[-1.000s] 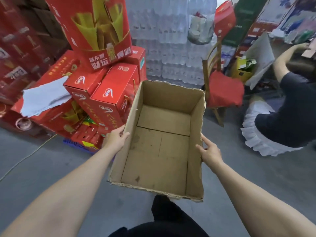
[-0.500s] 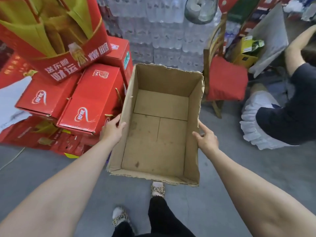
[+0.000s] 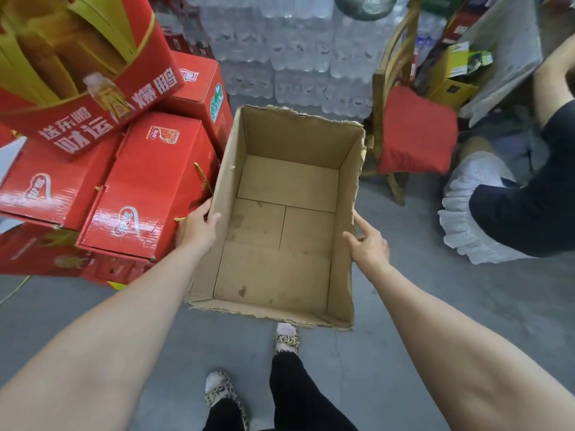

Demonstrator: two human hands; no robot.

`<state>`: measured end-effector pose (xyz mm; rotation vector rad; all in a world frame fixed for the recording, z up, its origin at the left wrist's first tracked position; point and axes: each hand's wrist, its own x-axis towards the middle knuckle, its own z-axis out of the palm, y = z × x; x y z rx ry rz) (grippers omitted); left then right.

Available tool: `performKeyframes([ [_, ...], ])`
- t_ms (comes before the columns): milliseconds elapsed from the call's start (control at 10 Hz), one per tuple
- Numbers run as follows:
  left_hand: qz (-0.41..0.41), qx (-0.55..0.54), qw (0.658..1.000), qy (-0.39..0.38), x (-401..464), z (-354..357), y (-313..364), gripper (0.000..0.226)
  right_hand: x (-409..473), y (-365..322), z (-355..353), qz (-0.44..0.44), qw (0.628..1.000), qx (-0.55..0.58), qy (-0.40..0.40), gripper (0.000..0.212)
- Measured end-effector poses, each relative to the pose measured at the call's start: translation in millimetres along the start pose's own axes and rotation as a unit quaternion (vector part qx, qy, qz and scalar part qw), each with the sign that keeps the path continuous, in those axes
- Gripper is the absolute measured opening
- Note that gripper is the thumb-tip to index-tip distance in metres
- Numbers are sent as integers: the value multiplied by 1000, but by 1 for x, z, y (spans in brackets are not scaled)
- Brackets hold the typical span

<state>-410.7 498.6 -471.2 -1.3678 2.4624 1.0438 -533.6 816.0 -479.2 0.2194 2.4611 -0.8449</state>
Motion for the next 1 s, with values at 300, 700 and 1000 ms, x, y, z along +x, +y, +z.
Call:
performKeyframes([
  [300, -47, -23, 998, -39, 2, 17, 11, 71, 5, -4, 24, 9, 999, -3, -31, 56],
  [700, -34, 67, 997, -11, -32, 8, 22, 68, -7, -21, 7, 36, 993, -42, -107, 59],
  [1000, 109, 89, 990, -32, -79, -68, 61, 63, -70, -65, -44, -72, 968, -224, -85, 42],
])
